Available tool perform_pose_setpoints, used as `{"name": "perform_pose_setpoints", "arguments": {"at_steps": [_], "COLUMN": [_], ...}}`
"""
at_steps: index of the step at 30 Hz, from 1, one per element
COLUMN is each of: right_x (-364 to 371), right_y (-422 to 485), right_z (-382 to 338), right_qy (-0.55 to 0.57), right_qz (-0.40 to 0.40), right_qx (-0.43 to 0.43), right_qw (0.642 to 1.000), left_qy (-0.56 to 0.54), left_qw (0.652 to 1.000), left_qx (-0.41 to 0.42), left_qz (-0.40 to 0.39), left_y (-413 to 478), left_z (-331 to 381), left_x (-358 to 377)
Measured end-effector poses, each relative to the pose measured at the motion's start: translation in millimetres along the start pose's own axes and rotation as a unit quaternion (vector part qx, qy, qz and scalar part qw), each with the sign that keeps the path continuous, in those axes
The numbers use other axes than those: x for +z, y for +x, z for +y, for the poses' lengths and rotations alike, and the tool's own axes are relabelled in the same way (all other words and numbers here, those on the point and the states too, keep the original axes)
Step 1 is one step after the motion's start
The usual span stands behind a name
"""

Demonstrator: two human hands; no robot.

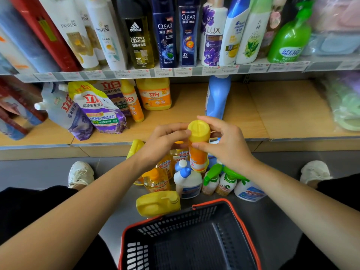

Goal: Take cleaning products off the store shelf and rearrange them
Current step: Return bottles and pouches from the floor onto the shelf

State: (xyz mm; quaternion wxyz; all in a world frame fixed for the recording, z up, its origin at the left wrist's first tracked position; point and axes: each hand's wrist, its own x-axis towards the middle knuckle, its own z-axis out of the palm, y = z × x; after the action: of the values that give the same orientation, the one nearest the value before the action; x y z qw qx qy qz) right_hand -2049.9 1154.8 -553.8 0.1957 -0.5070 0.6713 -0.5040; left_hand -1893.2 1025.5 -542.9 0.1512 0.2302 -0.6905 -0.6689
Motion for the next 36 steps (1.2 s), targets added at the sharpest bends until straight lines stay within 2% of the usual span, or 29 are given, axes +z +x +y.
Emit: {"name": "perform_pose_setpoints", "arguments": {"at_steps": [4, 8, 15, 18, 23, 30, 33, 36], "right_x": [-9, -19, -24, -26, -14, 11, 15, 12], "right_y": [5, 10, 17, 22, 23, 18, 20, 19], "right_z": [2, 3, 14, 32, 51, 64, 70, 81], "right_qy": [0.097, 0.159, 0.211, 0.181, 0.168, 0.131, 0.071, -0.13], "right_qz": [0.02, 0.073, 0.142, 0.153, 0.095, 0.07, 0.072, 0.059], "right_qx": [0.017, 0.027, 0.088, 0.133, 0.221, 0.286, 0.286, 0.2], "right_qw": [0.995, 0.984, 0.963, 0.962, 0.956, 0.947, 0.953, 0.969], "left_qy": [0.042, 0.16, 0.14, 0.093, -0.024, -0.1, -0.081, -0.042], "left_qw": [0.998, 0.979, 0.982, 0.99, 0.988, 0.976, 0.976, 0.978], "left_qx": [0.009, -0.058, -0.097, -0.104, -0.102, -0.055, -0.033, -0.003], "left_qz": [-0.041, -0.116, -0.086, 0.005, 0.109, 0.183, 0.198, 0.205], "left_y": [2, 2, -4, -11, -17, -21, -16, -8], "left_z": [-13, -39, -51, -47, -38, -32, -27, -24], "left_x": [-3, -1, -10, -23, -49, -56, -53, -49]}}
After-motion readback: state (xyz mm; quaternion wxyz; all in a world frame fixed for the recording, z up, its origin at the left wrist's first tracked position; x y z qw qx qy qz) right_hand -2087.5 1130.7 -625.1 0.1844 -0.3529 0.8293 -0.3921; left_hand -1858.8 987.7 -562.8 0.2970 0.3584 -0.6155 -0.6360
